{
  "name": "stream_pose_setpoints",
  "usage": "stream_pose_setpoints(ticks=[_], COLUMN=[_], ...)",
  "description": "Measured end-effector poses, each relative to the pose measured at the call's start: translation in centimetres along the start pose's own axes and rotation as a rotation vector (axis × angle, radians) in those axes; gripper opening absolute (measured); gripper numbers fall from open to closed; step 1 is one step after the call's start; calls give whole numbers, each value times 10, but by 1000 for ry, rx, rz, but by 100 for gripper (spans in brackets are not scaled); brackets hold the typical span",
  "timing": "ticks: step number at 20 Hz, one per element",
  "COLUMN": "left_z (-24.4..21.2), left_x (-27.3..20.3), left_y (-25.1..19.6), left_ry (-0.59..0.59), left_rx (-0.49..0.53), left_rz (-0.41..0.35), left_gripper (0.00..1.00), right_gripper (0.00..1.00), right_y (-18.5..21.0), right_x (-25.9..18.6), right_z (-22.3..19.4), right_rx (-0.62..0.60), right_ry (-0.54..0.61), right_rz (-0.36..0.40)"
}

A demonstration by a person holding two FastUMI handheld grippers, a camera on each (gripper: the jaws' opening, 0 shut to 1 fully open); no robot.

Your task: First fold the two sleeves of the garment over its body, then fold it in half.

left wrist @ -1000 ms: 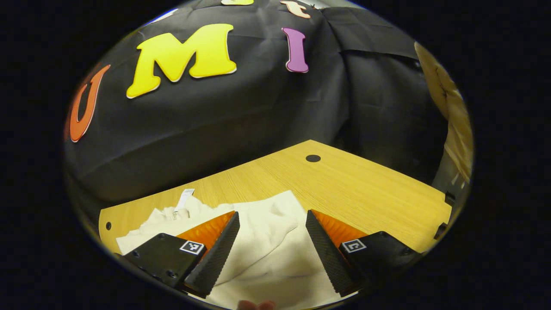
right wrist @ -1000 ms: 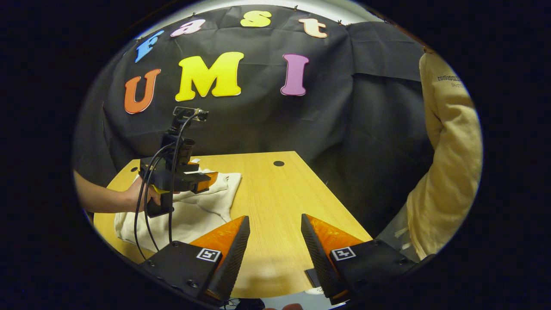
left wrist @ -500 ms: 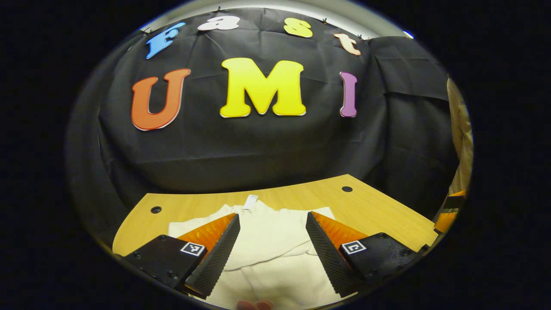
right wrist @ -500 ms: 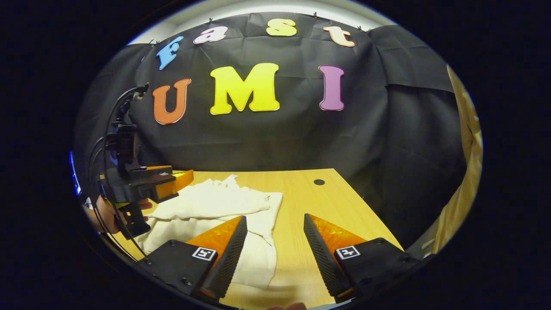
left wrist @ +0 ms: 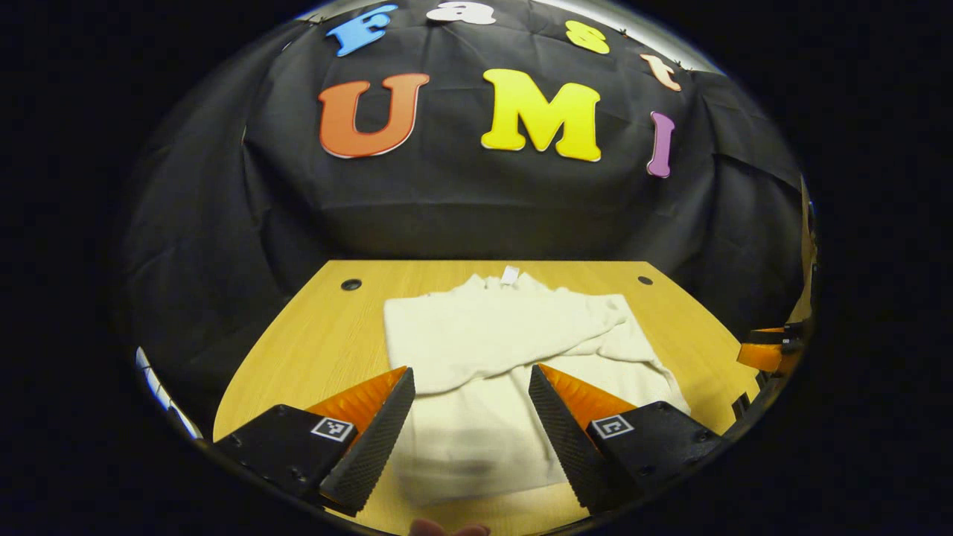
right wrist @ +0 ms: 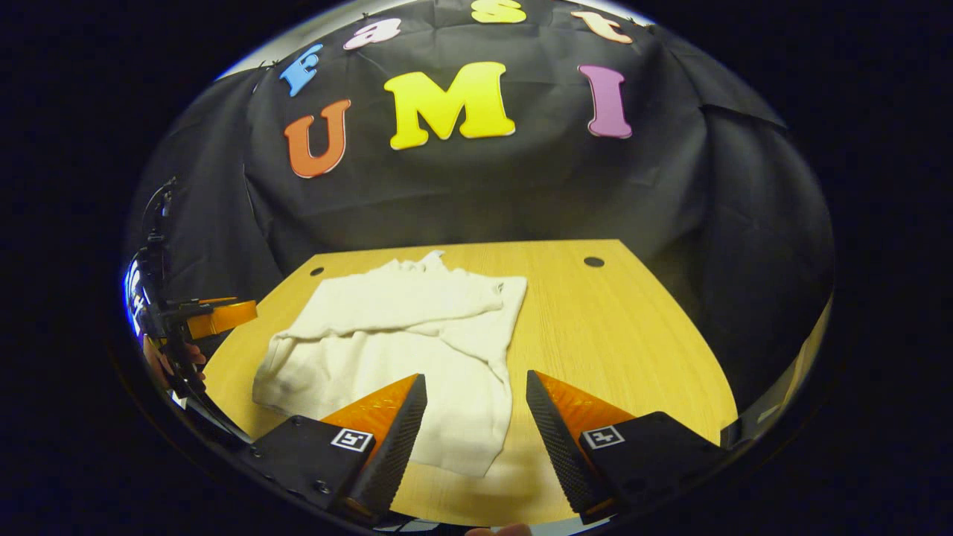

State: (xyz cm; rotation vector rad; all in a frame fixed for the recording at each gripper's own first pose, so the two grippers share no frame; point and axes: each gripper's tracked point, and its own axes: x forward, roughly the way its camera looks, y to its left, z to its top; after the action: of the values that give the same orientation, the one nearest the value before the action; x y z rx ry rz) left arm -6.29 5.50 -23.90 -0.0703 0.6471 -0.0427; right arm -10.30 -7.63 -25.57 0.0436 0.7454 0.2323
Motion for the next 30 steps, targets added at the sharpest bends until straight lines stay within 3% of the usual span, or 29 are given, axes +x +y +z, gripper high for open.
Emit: stream_pose_setpoints(ticks=[5,10,22,26,30], left_z=[-84,-127,-134,-135,-135], left_x=[-11,-6,7,4,5], left_y=[28,41,18,5,-2], left_ry=[205,353,454,475,495], left_rx=[-52,-173,-233,-266,-291], left_rz=[-58,-60,-167,-203,-223], left_gripper=[99,99,100,96,86], right_gripper=[86,86,86,86,87], right_y=[-20,-24,-16,-14,-6], right_x=[20,24,45,50,56], right_z=[-72,-108,-121,-127,-133], right_rx=[54,36,68,67,58], right_ry=[180,278,341,366,395], right_rz=[-4,-36,-92,-114,-120])
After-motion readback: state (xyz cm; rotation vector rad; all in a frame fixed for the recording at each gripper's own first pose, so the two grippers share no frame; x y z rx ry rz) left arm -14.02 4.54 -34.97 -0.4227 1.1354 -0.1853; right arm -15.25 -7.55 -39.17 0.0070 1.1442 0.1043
